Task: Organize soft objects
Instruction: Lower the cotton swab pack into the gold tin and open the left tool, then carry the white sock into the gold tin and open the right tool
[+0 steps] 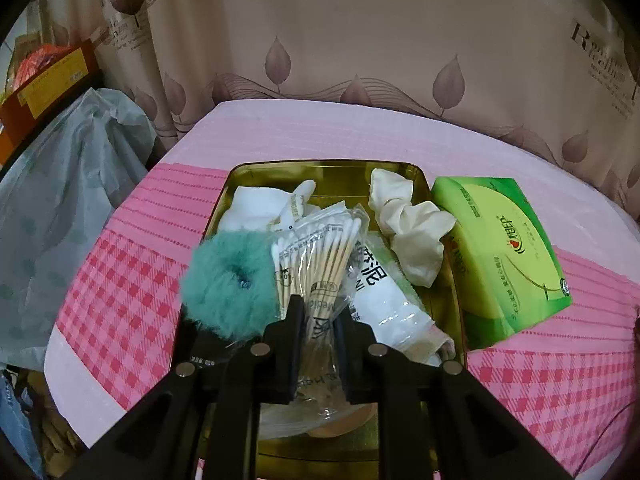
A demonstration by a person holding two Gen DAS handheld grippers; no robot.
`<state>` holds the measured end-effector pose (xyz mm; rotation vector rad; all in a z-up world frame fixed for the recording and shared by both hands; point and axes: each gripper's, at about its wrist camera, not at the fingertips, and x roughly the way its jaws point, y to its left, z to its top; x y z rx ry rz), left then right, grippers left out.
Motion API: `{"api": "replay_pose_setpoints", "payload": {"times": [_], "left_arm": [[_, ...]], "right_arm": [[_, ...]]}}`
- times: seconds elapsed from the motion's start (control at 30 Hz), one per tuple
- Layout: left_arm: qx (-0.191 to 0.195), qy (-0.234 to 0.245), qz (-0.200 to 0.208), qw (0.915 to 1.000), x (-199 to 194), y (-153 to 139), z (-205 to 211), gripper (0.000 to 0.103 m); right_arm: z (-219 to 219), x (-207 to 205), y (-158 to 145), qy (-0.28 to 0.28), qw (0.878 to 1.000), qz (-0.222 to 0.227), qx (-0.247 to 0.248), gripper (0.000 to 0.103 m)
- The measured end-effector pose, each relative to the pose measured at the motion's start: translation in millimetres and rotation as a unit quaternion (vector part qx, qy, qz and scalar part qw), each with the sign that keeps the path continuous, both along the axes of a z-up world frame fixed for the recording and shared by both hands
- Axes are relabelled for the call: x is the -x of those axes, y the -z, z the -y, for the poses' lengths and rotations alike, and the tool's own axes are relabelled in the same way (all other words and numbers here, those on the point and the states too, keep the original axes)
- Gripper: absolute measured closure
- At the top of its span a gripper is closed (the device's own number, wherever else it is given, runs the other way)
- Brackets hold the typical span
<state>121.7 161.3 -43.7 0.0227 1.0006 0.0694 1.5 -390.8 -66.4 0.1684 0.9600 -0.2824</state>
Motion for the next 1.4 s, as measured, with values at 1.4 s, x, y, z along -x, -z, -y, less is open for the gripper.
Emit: {"api": "replay_pose_setpoints", "payload": {"times": [1.4], "left_arm": [[-0.057,-0.067,0.064,0.9941,89,-28,-61,0.054]], "right_arm": [[-47,0,-30,0.005,1.000,0.020,0.019,0.058]]}}
